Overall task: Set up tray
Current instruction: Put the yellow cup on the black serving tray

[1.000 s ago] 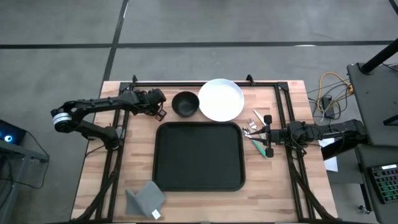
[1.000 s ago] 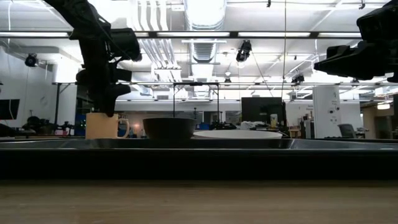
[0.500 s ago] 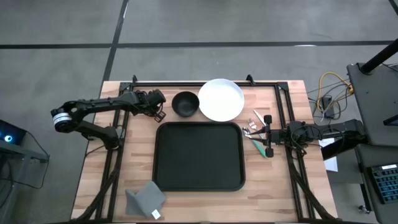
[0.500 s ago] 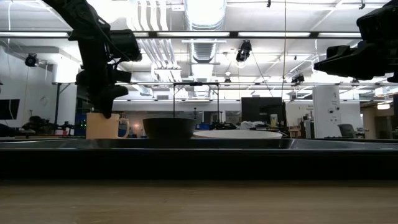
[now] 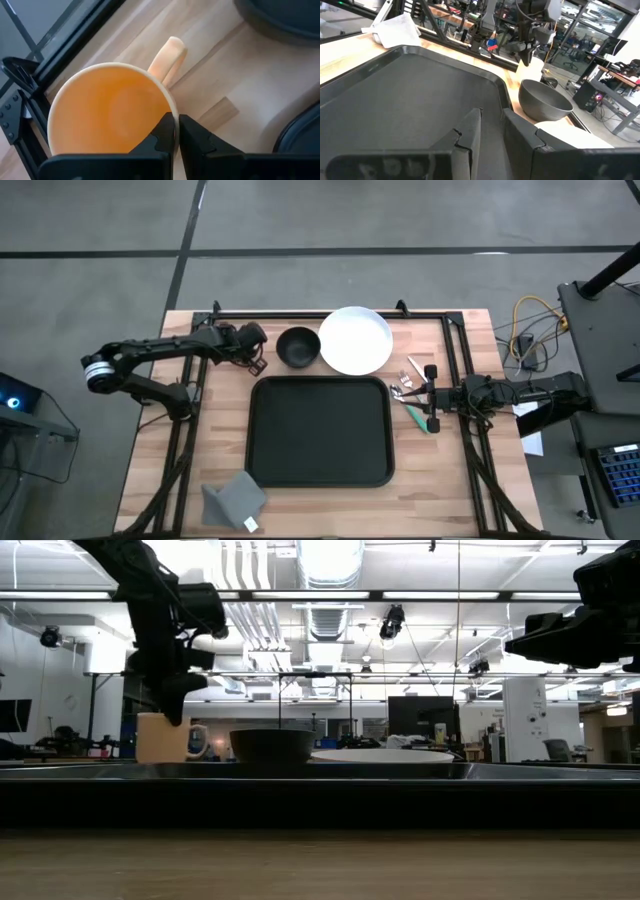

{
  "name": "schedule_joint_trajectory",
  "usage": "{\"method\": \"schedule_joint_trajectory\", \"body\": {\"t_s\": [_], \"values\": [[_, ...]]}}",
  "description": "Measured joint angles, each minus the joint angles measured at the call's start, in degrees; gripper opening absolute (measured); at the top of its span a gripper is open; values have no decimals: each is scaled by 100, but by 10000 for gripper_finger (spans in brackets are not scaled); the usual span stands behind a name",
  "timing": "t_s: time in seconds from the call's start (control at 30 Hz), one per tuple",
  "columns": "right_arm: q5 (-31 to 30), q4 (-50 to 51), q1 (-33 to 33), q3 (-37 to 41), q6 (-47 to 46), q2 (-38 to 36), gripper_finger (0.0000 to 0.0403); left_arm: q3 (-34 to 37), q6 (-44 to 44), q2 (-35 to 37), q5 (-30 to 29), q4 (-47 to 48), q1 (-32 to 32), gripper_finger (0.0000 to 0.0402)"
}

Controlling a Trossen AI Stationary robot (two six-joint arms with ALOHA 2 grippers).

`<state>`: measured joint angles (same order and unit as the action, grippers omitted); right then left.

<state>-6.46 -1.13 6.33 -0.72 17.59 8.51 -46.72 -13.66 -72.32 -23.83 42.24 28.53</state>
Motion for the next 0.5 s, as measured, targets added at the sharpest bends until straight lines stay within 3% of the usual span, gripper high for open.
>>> {"method": "schedule_joint_trajectory", "body": {"t_s": [0.3, 0.5], "values": [[0, 2, 0, 1, -1, 0, 68, -51, 112, 456, 10, 12, -334, 0], [0, -2, 2, -1, 0, 17, 68, -49, -34, 932, 608, 34, -847, 0]]}}
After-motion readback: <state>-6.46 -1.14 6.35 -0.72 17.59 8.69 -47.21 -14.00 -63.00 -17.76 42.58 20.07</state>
